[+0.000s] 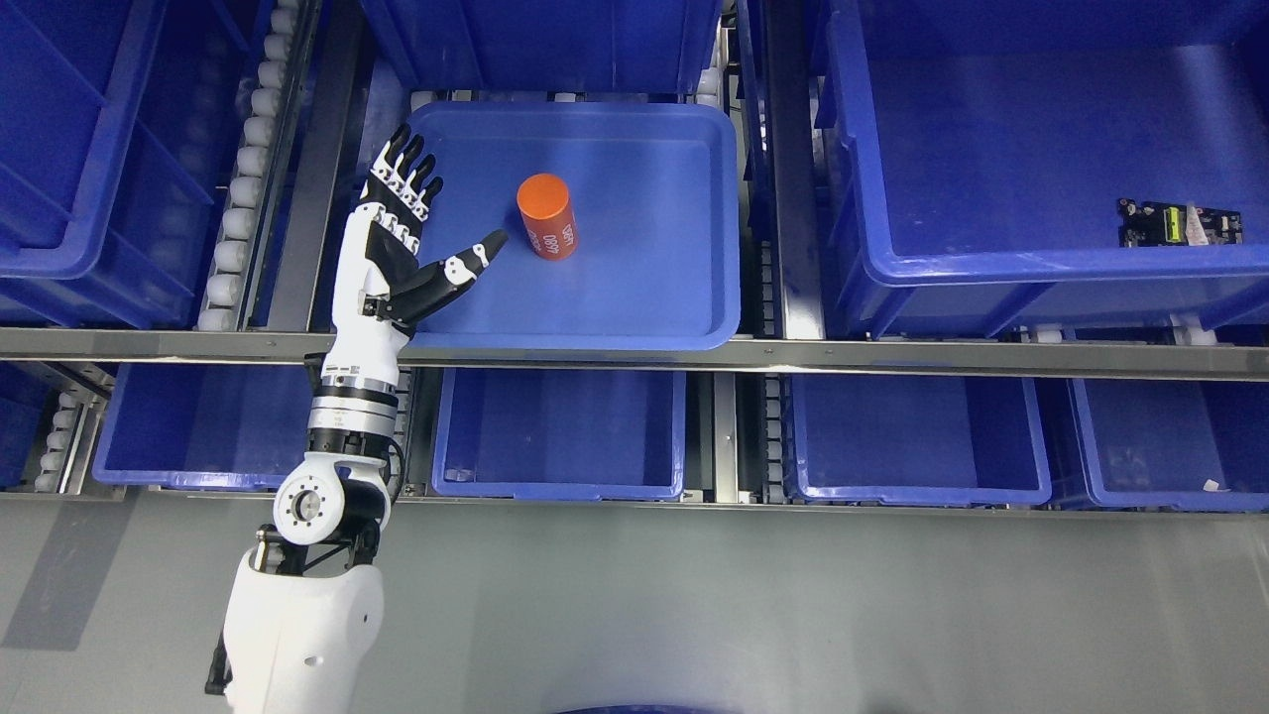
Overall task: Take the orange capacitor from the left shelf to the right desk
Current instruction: 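Reach the left hand toward the orange capacitor in the blue bin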
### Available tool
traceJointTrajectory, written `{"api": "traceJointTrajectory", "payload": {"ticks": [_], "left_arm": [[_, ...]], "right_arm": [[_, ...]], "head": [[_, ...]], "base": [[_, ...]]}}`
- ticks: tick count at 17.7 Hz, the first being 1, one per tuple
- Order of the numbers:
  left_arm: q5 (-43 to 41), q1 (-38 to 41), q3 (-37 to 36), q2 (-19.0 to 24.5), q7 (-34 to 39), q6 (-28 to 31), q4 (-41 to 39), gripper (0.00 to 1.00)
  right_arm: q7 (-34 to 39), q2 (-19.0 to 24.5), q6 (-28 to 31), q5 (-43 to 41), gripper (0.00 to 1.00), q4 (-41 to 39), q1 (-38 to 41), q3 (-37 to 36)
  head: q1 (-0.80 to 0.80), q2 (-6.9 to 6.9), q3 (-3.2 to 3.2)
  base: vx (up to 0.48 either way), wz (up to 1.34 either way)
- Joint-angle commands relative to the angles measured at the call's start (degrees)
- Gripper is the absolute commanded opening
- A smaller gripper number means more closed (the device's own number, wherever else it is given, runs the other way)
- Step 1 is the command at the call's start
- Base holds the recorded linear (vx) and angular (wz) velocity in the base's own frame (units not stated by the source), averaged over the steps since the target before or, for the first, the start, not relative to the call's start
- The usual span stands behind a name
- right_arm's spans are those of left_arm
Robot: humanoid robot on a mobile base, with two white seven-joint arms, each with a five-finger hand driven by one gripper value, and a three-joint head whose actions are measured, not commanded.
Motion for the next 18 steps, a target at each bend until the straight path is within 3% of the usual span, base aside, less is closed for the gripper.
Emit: {"api": "traceJointTrajectory", "payload": {"ticks": [1, 7, 12, 18], "left_arm": [[0.0, 0.3, -0.2, 1.8, 0.0, 0.3, -0.8, 1.00], [-0.1, 0.2, 1.0, 3.9, -13.4, -0.1, -0.8, 1.00], [-2.1, -0.3, 1.4, 5.7, -13.5, 0.9, 1.5, 1.00], [-7.2, -7.4, -1.2, 4.9, -13.9, 3.6, 8.8, 1.00]], "right_arm": [[0.0, -1.0, 0.0, 0.4, 1.00, -1.0, 1.2, -0.6], [0.0, -1.0, 0.0, 0.4, 1.00, -1.0, 1.3, -0.6], [0.0, -1.0, 0.0, 0.4, 1.00, -1.0, 1.3, -0.6], [0.0, -1.0, 0.0, 0.4, 1.00, -1.0, 1.3, -0.6]], "head": [[0.00, 0.00, 0.00], [0.00, 0.00, 0.00], [0.00, 0.00, 0.00], [0.00, 0.00, 0.00]], "base": [[0.000, 0.00], [0.000, 0.00], [0.000, 0.00], [0.000, 0.00]]}}
